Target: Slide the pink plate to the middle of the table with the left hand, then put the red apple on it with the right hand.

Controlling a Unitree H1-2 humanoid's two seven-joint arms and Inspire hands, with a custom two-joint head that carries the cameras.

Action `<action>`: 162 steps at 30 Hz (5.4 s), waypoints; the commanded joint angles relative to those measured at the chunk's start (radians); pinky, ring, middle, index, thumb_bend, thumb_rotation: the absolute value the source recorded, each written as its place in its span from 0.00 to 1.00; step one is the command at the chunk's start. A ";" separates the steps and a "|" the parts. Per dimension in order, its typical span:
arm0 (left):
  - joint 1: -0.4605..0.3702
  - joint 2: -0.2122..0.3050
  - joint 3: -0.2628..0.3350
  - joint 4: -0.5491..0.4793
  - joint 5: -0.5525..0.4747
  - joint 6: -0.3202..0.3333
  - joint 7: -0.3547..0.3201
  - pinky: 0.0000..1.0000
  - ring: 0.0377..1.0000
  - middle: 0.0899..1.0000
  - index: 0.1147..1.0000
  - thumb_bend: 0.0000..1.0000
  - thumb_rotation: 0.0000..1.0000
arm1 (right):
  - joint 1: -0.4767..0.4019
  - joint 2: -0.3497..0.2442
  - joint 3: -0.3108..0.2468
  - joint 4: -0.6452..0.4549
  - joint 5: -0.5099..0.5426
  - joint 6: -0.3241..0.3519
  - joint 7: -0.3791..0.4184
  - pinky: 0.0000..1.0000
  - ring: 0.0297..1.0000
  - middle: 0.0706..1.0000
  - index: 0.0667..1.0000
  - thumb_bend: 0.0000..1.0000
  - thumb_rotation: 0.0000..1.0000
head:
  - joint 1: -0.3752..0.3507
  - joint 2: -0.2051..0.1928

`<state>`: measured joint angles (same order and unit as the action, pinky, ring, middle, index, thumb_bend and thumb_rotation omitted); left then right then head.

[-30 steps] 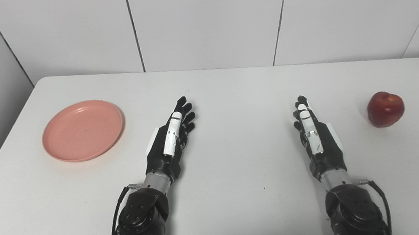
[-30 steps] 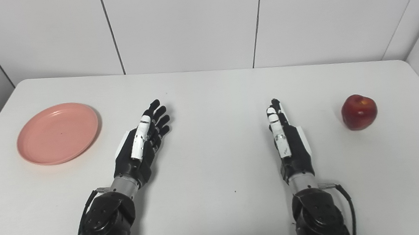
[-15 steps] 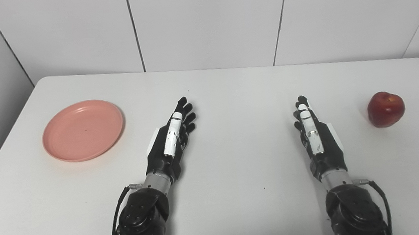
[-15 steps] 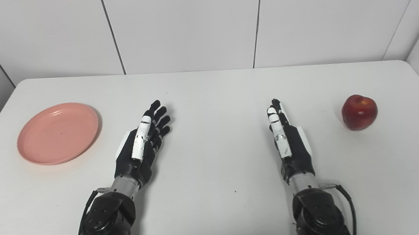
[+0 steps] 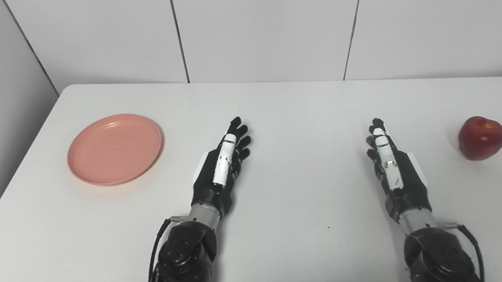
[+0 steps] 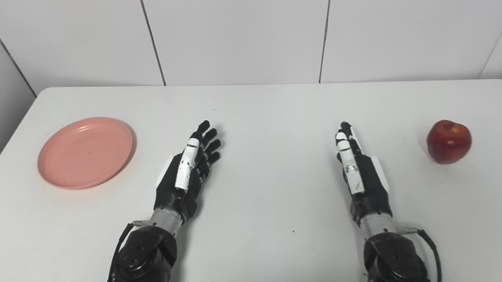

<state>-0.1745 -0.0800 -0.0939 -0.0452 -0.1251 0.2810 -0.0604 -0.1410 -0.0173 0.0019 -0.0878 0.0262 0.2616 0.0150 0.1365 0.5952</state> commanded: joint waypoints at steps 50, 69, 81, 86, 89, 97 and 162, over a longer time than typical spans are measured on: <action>-0.122 0.026 0.056 -0.088 0.000 -0.039 -0.010 0.86 0.86 0.86 0.83 0.42 1.00 | -0.014 -0.027 -0.028 0.031 0.061 -0.118 0.045 1.00 1.00 1.00 0.99 0.13 1.00 | 0.172 -0.089; -0.246 0.122 0.202 -0.116 -0.025 -0.018 0.030 0.85 0.86 0.86 0.84 0.41 1.00 | -0.009 -0.046 -0.023 0.028 0.057 -0.125 0.056 1.00 1.00 1.00 1.00 0.14 1.00 | 0.186 -0.093; -0.288 0.182 0.289 -0.125 -0.051 0.003 0.073 0.85 0.87 0.87 0.84 0.39 1.00 | -0.010 -0.054 -0.025 0.030 0.068 -0.124 0.065 1.00 1.00 1.00 1.00 0.13 1.00 | 0.199 -0.094; -0.298 0.218 0.323 -0.100 -0.057 -0.014 0.081 0.84 0.86 0.86 0.84 0.37 1.00 | -0.009 -0.057 -0.022 0.030 0.060 -0.132 0.063 1.00 1.00 1.00 1.00 0.12 1.00 | 0.203 -0.095; -0.304 0.230 0.348 -0.079 -0.074 -0.023 0.081 0.85 0.86 0.86 0.84 0.38 1.00 | -0.010 -0.061 -0.020 0.038 0.052 -0.148 0.065 1.00 1.00 1.00 1.00 0.12 1.00 | 0.205 -0.096; -0.321 0.271 0.401 -0.019 -0.093 -0.049 0.085 0.86 0.86 0.87 0.84 0.40 1.00 | -0.009 -0.059 -0.024 0.035 0.063 -0.139 0.068 1.00 1.00 1.00 1.00 0.13 1.00 | 0.208 -0.096; -0.330 0.475 0.563 0.346 -0.182 -0.112 0.118 0.83 0.84 0.84 0.82 0.35 1.00 | -0.006 -0.067 -0.035 0.015 0.085 -0.114 0.079 1.00 1.00 1.00 1.00 0.13 1.00 | 0.236 -0.085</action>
<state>-0.4730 0.3609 0.4659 0.3149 -0.3007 0.2155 0.0680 -0.1224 -0.0775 -0.0277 -0.0446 0.1054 0.1679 0.0891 0.3712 0.5077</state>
